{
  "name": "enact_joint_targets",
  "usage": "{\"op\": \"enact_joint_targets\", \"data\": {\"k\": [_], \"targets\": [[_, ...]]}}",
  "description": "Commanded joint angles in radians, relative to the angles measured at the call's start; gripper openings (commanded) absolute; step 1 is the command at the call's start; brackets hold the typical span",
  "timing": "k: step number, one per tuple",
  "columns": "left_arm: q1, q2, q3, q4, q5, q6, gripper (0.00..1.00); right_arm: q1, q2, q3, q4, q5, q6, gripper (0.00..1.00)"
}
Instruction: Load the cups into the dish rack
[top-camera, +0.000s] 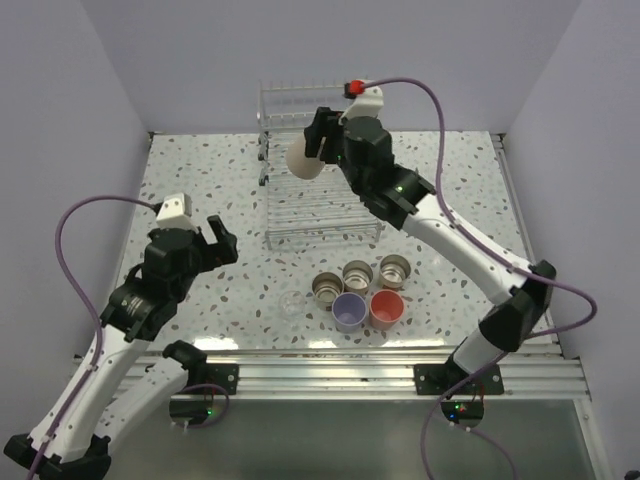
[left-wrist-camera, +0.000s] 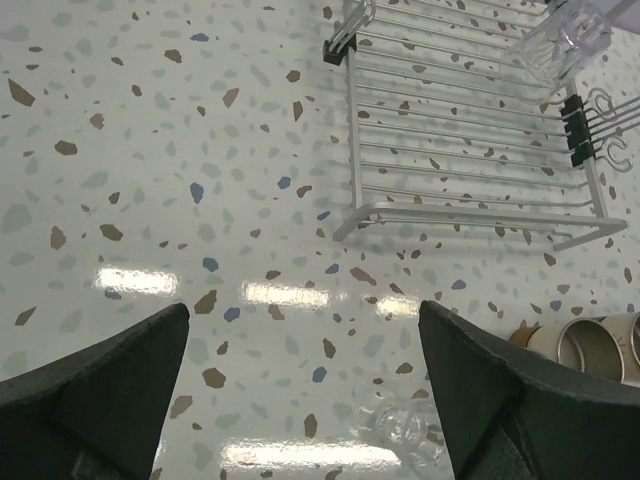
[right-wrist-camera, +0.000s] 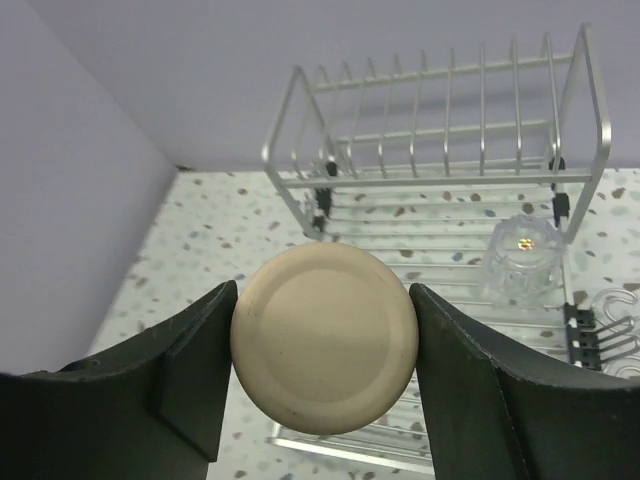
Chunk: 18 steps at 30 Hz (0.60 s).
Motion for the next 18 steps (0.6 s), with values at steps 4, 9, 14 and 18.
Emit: {"op": "enact_joint_targets", "data": {"k": [4, 9, 14, 18], "targets": [[0.001, -0.19, -0.11, 0.112, -0.003, 0.129, 1.0, -0.033, 0.265, 0.193, -0.121, 0.104, -0.218, 0.0], [0.003, -0.232, -0.126, 0.114, -0.075, 0.123, 1.0, -0.078, 0.417, 0.342, -0.152, 0.081, -0.231, 0.0], [0.004, -0.263, -0.13, 0.099, -0.121, 0.106, 1.0, -0.104, 0.568, 0.495, -0.187, 0.069, -0.227, 0.0], [0.003, -0.302, -0.137, 0.106, -0.121, 0.106, 1.0, -0.124, 0.632, 0.537, -0.184, 0.048, -0.199, 0.0]]}}
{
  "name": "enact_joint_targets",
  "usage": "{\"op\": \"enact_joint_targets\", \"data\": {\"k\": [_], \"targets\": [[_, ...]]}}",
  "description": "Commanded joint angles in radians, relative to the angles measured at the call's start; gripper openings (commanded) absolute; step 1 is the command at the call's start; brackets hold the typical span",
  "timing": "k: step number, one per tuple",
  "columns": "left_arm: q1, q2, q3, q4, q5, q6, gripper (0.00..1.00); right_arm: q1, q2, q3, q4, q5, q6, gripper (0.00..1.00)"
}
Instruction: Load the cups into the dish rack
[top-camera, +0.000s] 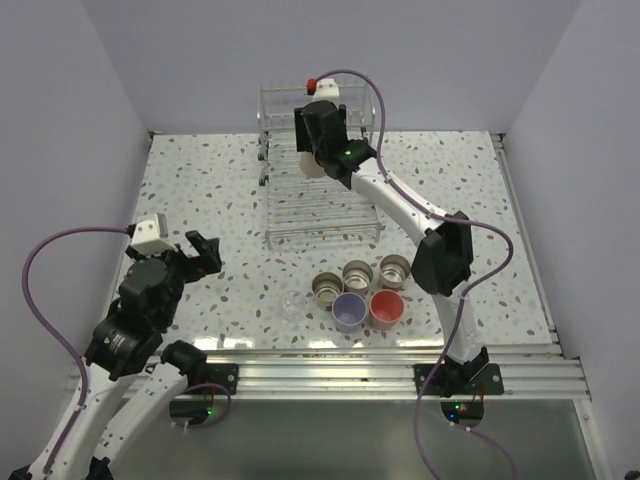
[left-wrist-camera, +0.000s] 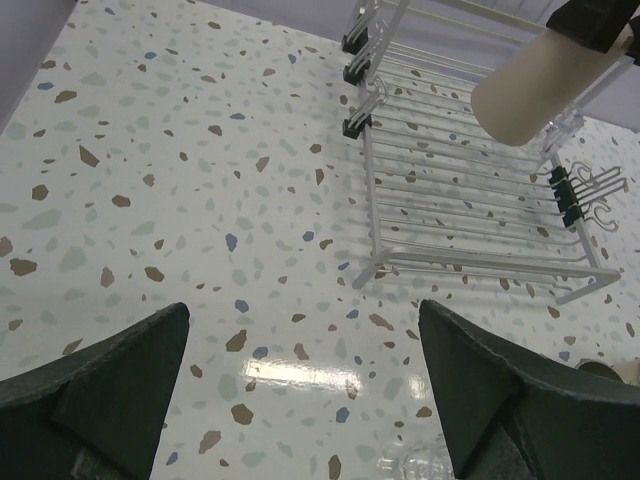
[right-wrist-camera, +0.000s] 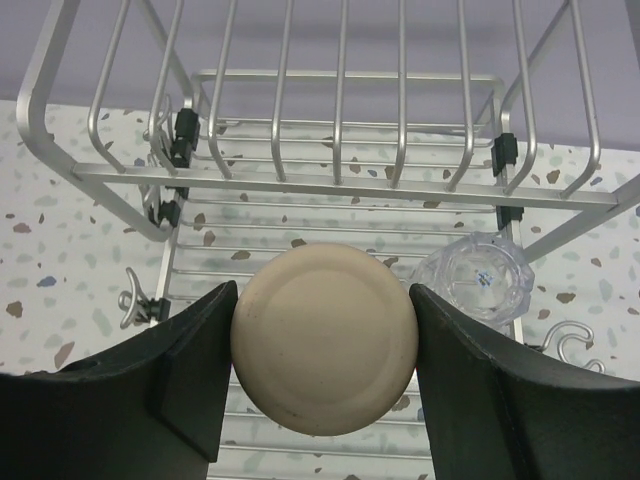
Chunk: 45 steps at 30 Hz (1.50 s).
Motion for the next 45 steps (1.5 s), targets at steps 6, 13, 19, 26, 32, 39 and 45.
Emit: {"op": "enact_joint_targets", "data": {"k": [6, 13, 19, 26, 32, 39, 45], "targets": [[0.007, -0.062, -0.008, 0.037, -0.046, 0.005, 1.0, -0.035, 0.107, 0.095, 0.012, -0.026, 0.044, 0.0], [0.015, -0.066, -0.008, 0.045, -0.023, 0.015, 1.0, -0.044, 0.172, 0.135, 0.021, -0.013, 0.057, 0.0], [0.02, -0.083, -0.011, 0.045, -0.017, 0.018, 1.0, -0.054, 0.204, 0.141, 0.04, 0.021, 0.083, 0.0], [0.023, -0.08, -0.012, 0.048, -0.009, 0.019, 1.0, -0.077, 0.221, 0.141, 0.047, 0.039, 0.127, 0.0], [0.032, -0.071, -0.012, 0.053, 0.0, 0.027, 1.0, -0.081, 0.232, 0.133, 0.064, 0.058, 0.147, 0.0], [0.04, -0.068, -0.014, 0.056, 0.01, 0.028, 1.0, -0.081, 0.241, 0.128, 0.075, 0.026, 0.152, 0.55], [0.047, -0.062, -0.015, 0.064, 0.024, 0.039, 1.0, -0.074, 0.236, 0.135, 0.074, -0.002, 0.143, 0.77]]}}
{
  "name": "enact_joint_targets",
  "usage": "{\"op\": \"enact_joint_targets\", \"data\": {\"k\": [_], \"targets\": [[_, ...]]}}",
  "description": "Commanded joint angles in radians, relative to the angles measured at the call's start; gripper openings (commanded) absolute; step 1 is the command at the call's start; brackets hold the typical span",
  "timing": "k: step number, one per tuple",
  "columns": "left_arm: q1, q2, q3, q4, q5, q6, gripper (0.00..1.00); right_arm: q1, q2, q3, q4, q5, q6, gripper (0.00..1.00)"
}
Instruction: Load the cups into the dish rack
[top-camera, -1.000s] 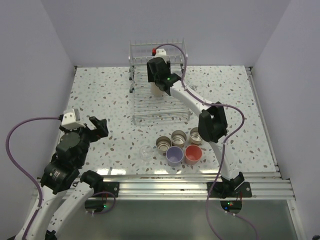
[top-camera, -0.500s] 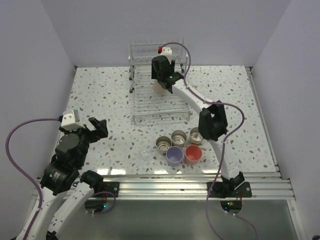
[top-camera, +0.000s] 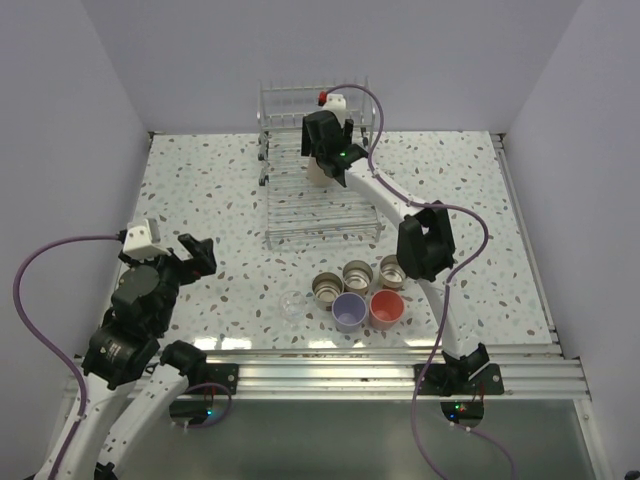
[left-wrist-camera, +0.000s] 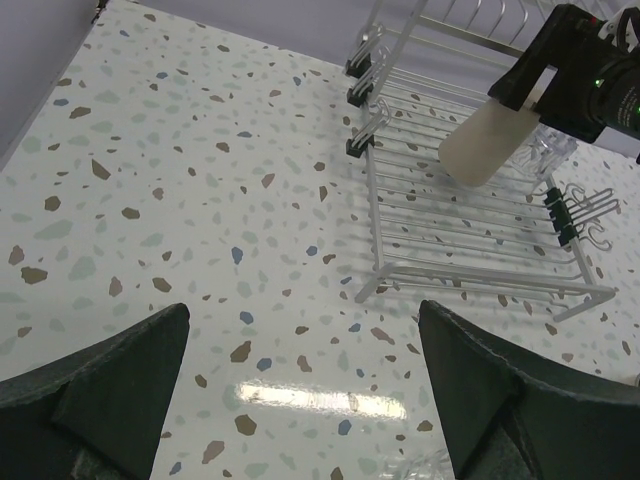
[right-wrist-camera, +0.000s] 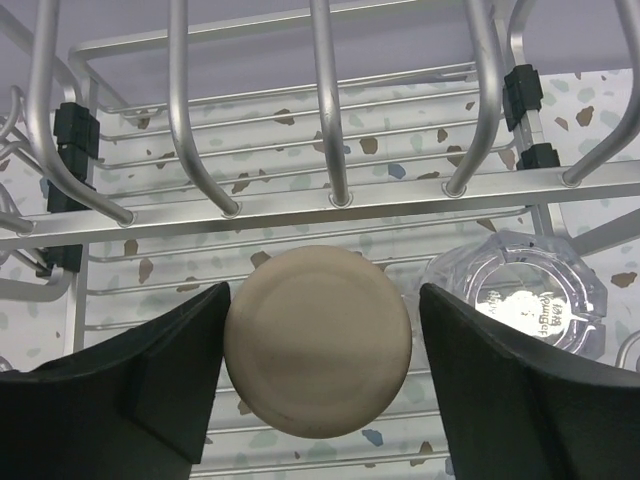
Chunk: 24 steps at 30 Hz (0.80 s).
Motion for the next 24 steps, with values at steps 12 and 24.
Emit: {"op": "enact_joint_targets", "data": {"k": [12, 24], "targets": [[0.019, 0.025, 0.0, 0.048, 0.027, 0.03, 1.0, 0.026, -0.107, -0.022, 0.055, -0.023, -0.004, 0.98], [0.019, 0.061, 0.0, 0.08, 0.15, 0.07, 1.0, 0.135, -0.728, -0.637, 0.196, -0.019, 0.002, 0.98]]}}
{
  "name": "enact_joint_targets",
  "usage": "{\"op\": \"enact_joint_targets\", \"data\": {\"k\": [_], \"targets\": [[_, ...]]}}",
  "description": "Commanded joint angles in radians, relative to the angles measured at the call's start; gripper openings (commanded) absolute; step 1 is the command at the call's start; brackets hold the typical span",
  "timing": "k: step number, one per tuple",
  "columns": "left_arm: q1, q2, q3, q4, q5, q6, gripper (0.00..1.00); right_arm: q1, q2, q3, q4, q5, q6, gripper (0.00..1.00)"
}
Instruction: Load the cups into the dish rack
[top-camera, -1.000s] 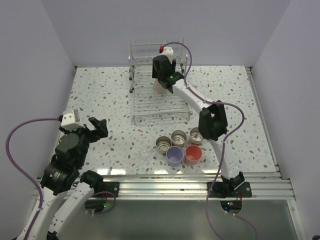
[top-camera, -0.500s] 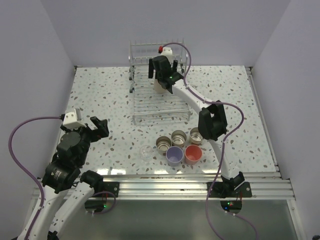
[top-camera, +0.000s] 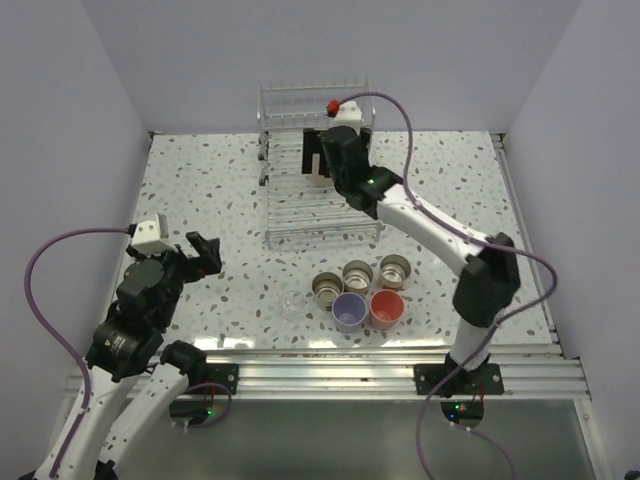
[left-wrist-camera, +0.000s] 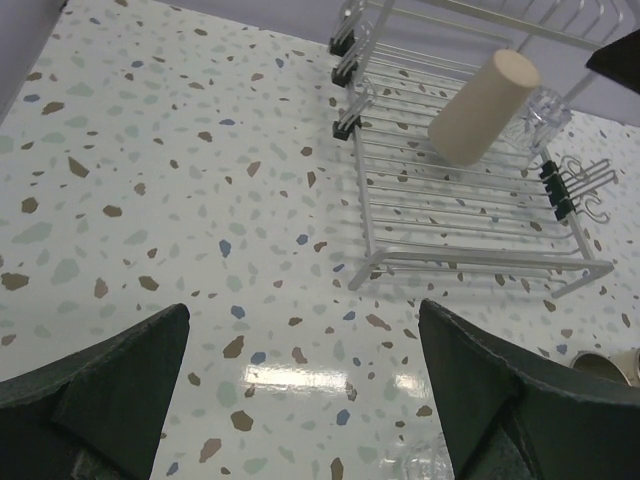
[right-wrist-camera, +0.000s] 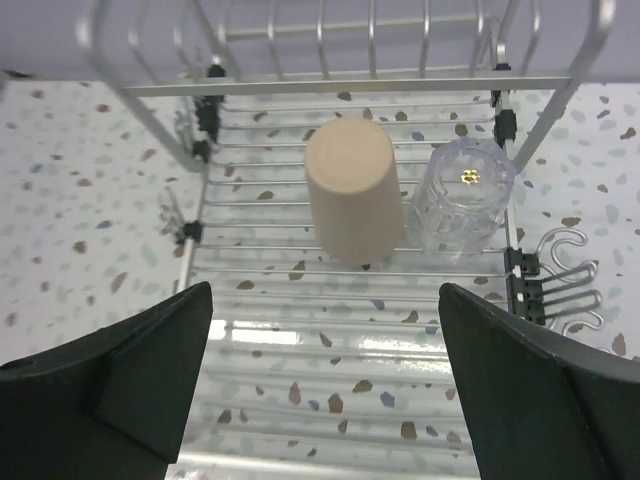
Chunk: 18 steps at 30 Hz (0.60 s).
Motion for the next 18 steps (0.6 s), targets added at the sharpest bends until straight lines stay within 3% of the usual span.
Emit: {"op": "enact_joint_targets", "data": {"k": [1, 6, 9, 12, 13, 18], "targets": [[0.006, 0.043, -0.017, 0.1, 0.16, 0.083, 1.0, 0.038, -0.362, -0.208, 0.118, -0.014, 0.025, 0.98], [0.003, 0.252, -0.022, 0.175, 0.381, 0.045, 0.97, 0.122, -0.697, -0.561, 0.063, -0.013, 0.092, 0.97], [-0.036, 0.359, -0.046, 0.272, 0.389, -0.017, 0.93, 0.135, -0.889, -0.696, -0.013, 0.003, 0.155, 0.98], [-0.147, 0.459, -0.049, 0.361, 0.337, -0.046, 0.93, 0.135, -1.044, -0.776, -0.111, 0.032, 0.209, 0.98], [-0.213, 0.532, -0.023, 0.369, 0.322, -0.049, 0.93, 0.135, -1.081, -0.791, -0.125, 0.039, 0.217, 0.98], [-0.332, 0.717, 0.021, 0.462, 0.316, -0.078, 0.89, 0.135, -1.189, -0.833, -0.23, 0.059, 0.24, 0.98]]}}
